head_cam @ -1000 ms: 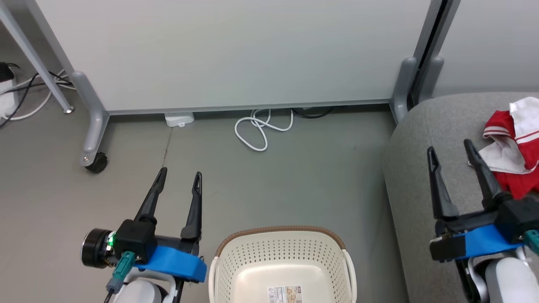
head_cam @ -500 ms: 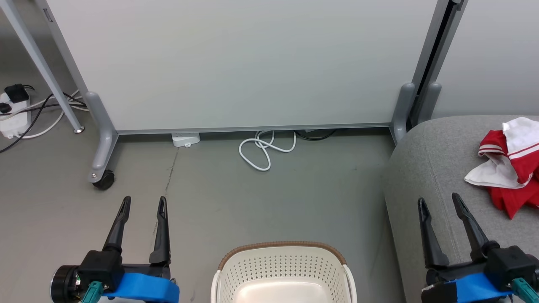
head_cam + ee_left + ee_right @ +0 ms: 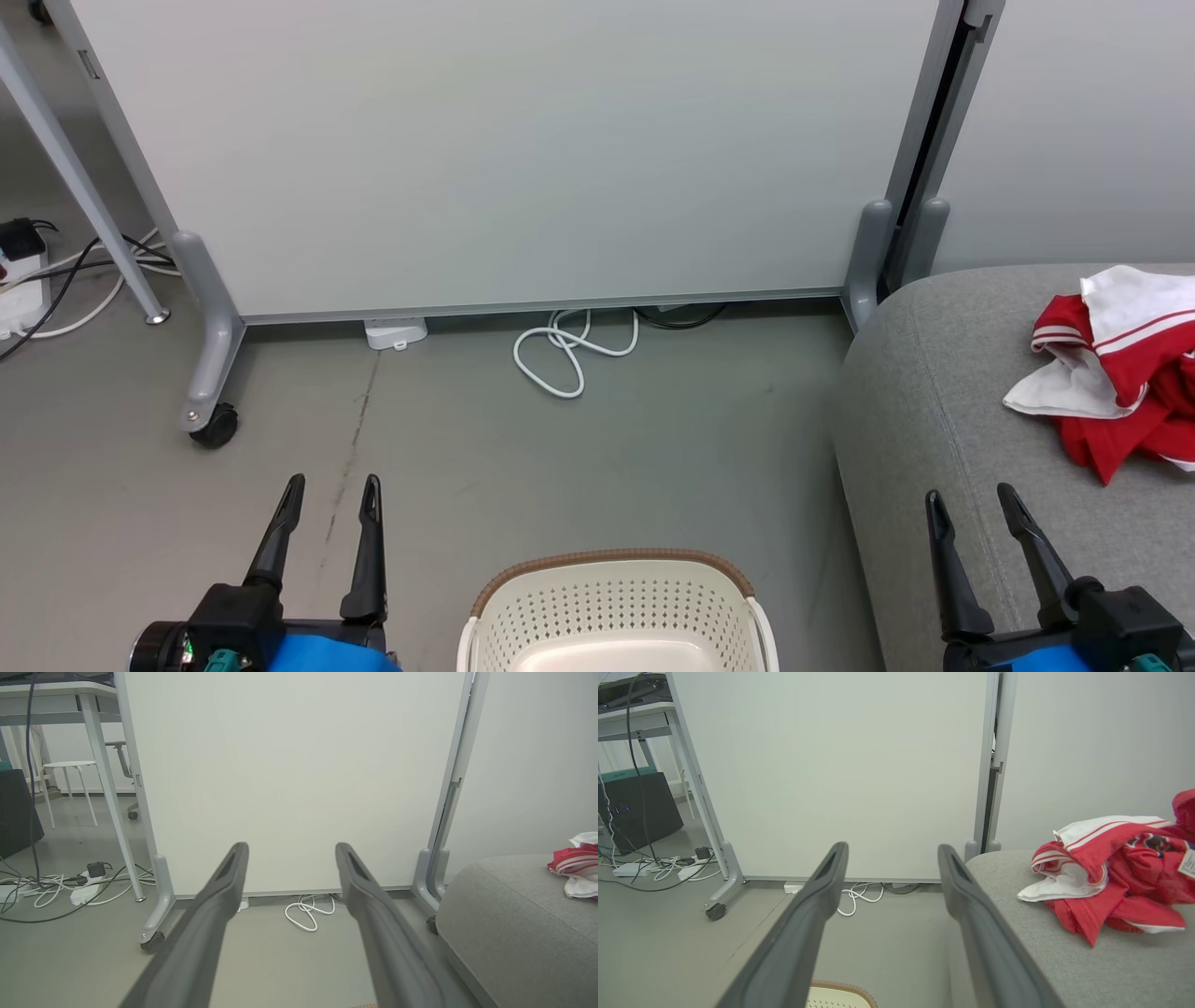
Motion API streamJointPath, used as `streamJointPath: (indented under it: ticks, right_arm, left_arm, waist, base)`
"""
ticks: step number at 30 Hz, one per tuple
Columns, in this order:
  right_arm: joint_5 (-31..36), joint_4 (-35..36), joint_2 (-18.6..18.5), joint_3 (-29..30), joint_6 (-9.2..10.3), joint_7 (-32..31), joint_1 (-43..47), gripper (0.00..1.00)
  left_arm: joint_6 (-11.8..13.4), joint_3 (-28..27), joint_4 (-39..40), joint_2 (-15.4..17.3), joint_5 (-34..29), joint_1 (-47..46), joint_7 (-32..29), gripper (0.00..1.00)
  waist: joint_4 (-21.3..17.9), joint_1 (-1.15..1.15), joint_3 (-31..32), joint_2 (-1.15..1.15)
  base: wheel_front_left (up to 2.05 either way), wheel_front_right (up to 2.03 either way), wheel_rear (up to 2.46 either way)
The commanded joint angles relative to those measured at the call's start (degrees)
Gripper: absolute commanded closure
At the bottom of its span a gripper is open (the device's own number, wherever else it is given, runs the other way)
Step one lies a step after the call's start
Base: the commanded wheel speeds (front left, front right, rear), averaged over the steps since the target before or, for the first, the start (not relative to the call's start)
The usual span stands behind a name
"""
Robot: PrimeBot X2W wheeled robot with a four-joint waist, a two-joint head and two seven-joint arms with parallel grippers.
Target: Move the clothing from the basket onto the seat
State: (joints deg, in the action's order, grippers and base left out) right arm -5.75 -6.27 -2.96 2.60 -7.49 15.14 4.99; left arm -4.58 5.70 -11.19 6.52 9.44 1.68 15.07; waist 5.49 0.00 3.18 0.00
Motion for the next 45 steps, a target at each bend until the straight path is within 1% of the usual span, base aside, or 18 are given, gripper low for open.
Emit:
streamJointPath:
  ticks: [1, 9, 10, 15, 30, 45]
  right_arm:
    - [-0.43, -0.39, 0.10, -0.04, -0.01, 0.00, 0.51, 0.00]
    - [-1.09, -0.96, 0.11, -0.42, -0.01, 0.00, -0.19, 0.00]
    - [-0.75, -0.87, 0.01, -0.39, 0.00, 0.00, -0.04, 1.00]
    - [-1.33, -3.45, 0.14, -0.32, 0.00, -0.35, 0.17, 1.00]
    - [-18.28, -4.23, 0.12, 0.56, 0.00, -4.60, -2.25, 1.00]
    - [-32.52, -4.90, 0.09, 1.25, 0.00, -8.15, -4.20, 1.00]
  left_arm:
    - [-0.39, -0.61, -0.27, -0.34, -0.55, 0.55, 0.14, 0.00]
    - [-0.95, -1.40, -1.11, -0.96, -2.07, 0.50, 0.14, 0.00]
    - [-0.81, -1.27, -1.17, -1.07, -1.95, 0.07, -0.01, 1.00]
    - [-0.81, -1.33, -3.73, -1.53, -1.28, 1.34, -0.60, 1.00]
    - [-1.24, -3.58, -3.53, -1.95, 15.42, -0.71, -4.83, 1.00]
    - [-1.61, -5.35, -3.27, -2.28, 29.49, -2.34, -8.28, 1.00]
  waist:
    - [-0.06, 0.00, 0.17, 0.00]
    - [-0.04, 0.00, 0.43, 0.00]
    - [-0.05, 0.00, 0.43, 0.00]
    - [-0.09, 0.00, 0.44, 0.00]
    - [-0.74, 0.00, -0.02, 0.00]
    - [-1.39, 0.00, -0.47, 0.00]
  base:
    - [0.00, 0.00, 0.00]
    - [0.00, 0.00, 0.00]
    - [0.00, 0.00, 0.00]
    - [0.00, 0.00, 0.00]
    - [0.00, 0.00, 0.00]
    - [0.00, 0.00, 0.00]
